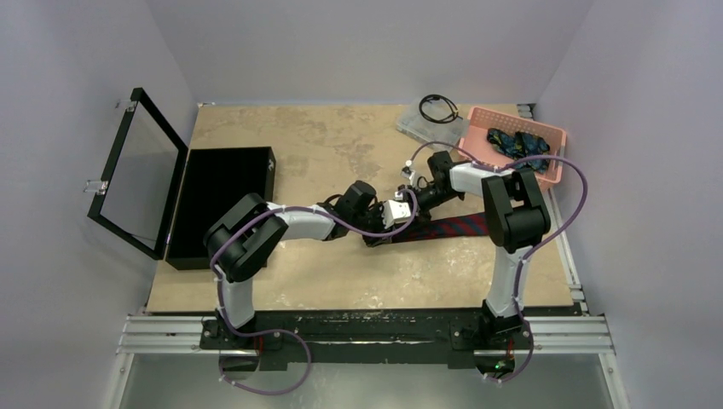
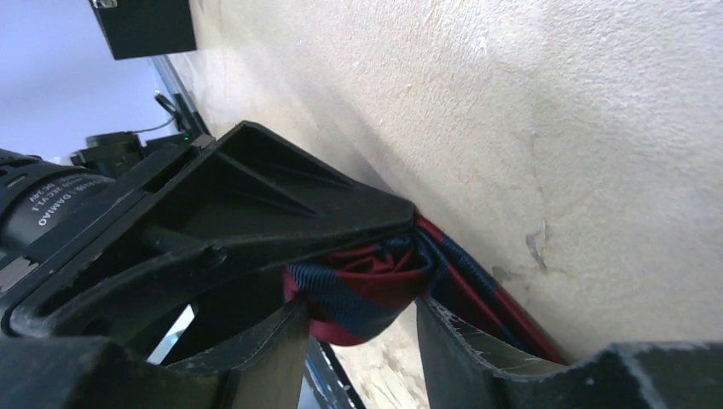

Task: Roll the ties
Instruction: Roll the tie at the center of the board.

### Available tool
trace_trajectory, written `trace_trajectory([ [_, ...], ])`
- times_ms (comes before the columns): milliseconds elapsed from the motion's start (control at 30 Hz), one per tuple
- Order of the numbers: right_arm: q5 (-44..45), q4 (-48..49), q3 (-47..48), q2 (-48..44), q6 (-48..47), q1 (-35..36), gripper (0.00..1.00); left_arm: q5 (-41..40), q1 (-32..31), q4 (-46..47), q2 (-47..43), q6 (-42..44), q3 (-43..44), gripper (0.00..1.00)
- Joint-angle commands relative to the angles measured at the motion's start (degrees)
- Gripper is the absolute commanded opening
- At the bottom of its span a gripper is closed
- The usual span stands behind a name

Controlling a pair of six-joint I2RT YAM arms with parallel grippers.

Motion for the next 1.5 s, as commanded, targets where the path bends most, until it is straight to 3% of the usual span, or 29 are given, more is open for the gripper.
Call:
trace_trajectory([
  [0, -2.6, 4.1, 0.7, 1.0, 2.8, 0.2, 0.41, -3.4, 0.0, -7.2, 2.5, 1.7, -0.2, 0.22],
  [100, -1.4, 3.0, 0.7, 1.7, 1.4, 0.1, 0.04, -2.8, 0.0, -7.1, 2.6, 1.8, -0.4, 0.25],
  [133, -0.4, 1.7, 0.7, 2.0, 0.3, 0.0, 0.0, -2.0, 0.0, -6.8, 2.4, 1.8, -0.6, 0.28],
  [233, 3.5, -0.1, -0.1, 3.2, -3.0, -1.1, 0.0, 0.8, 0.8, -4.1, 1.6, 0.6, -1.7, 0.46],
  [367, 8.8, -0.6, -1.1, 4.6, -5.4, -2.4, 0.0, 6.2, 3.0, 3.3, 1.0, -2.7, -3.3, 0.58],
  [633, 17.4, 1.2, -2.2, 6.3, -4.2, -2.6, 0.0, 10.1, 3.3, 19.1, 2.1, -5.5, -6.6, 0.72],
  [800, 19.9, 2.1, -2.9, 5.9, -4.4, -2.5, 0.0, 9.5, 2.0, 25.6, 5.2, -8.8, -5.6, 0.74],
  [867, 19.8, 2.7, -3.5, 5.8, -4.0, -2.5, 0.0, 9.0, 1.2, 27.4, 6.5, -10.7, -4.7, 0.72],
  [1033, 17.4, 2.8, -2.4, 6.2, -3.9, -2.2, 0.0, 4.8, -0.5, 24.2, 7.8, -7.7, -4.2, 0.43],
  [1100, 16.0, 2.1, -1.8, 5.4, -4.6, -2.2, 0.0, 2.6, -0.6, 21.4, 6.3, -5.7, -5.5, 0.37],
  [1200, 14.3, -0.6, -0.4, 3.9, -6.1, -2.4, 0.14, -0.3, -0.6, 14.2, 2.7, -3.1, -7.4, 0.26],
  [1300, 12.3, -4.2, 0.4, 0.8, -8.3, -3.6, 0.28, -2.3, -0.5, 7.6, -0.1, -0.5, -8.6, 0.22],
  [1467, 6.7, -6.9, 0.2, -5.0, -10.3, -4.0, 0.35, -3.4, -0.5, -1.0, 0.5, 3.0, -6.3, 0.22],
])
